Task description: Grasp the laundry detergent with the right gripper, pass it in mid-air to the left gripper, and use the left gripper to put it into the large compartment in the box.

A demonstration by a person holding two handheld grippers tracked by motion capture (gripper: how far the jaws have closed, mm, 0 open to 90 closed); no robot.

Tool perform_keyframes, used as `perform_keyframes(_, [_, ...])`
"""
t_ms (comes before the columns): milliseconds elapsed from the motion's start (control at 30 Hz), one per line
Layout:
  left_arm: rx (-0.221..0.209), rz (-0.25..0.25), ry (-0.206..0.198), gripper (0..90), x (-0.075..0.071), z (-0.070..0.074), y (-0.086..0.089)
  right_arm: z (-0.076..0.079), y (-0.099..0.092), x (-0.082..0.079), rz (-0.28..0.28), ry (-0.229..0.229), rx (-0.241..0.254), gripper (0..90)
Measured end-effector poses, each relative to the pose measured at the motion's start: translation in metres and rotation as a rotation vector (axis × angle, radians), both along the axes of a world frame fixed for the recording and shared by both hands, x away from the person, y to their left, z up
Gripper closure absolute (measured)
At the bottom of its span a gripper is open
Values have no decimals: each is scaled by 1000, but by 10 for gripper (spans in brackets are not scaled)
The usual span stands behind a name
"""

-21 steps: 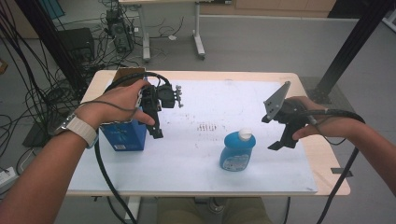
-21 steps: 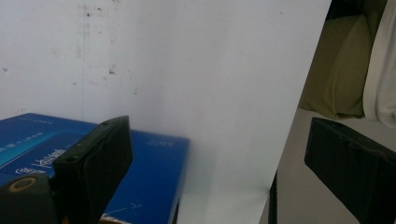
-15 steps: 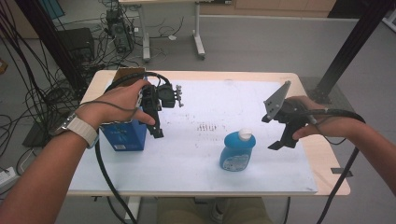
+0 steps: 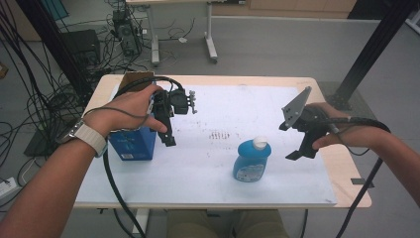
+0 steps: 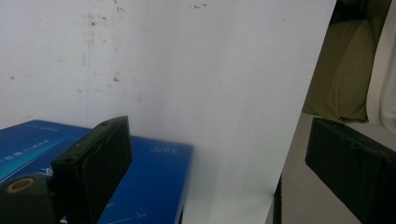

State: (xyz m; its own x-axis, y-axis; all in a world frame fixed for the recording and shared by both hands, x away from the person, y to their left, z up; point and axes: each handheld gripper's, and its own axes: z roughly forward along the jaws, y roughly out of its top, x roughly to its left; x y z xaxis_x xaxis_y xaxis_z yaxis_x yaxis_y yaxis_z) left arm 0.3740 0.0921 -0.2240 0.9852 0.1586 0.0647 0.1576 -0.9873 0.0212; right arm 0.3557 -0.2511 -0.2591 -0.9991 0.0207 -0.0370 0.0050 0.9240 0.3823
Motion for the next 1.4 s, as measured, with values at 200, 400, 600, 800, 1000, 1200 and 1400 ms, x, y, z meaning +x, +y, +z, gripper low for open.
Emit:
perform_keyframes(200, [-2, 3, -5, 79, 0, -1, 0, 0, 0, -1, 1, 3, 1, 72])
perform_keyframes(400, [-3, 5, -8, 79, 1, -1, 1, 0, 2, -1, 4, 3, 5, 71])
perform_keyframes(600, [-4, 7, -11, 81, 1, -2, 0, -2, 2, -1, 8, 3, 9, 71])
perform_keyframes(800, [-4, 5, -12, 81, 2, -3, 0, -4, 2, 0, 7, 6, 11, 70])
perform_keyframes(1000, [-8, 4, -15, 81, 3, -3, 0, -6, 2, 0, 5, 9, 12, 70])
perform_keyframes(1200, [-8, 6, -16, 81, 3, -3, -1, -7, 2, 0, 5, 6, 19, 68])
perform_keyframes(1400, [-11, 5, -18, 81, 3, -3, -2, -10, 0, -1, 4, 10, 27, 66])
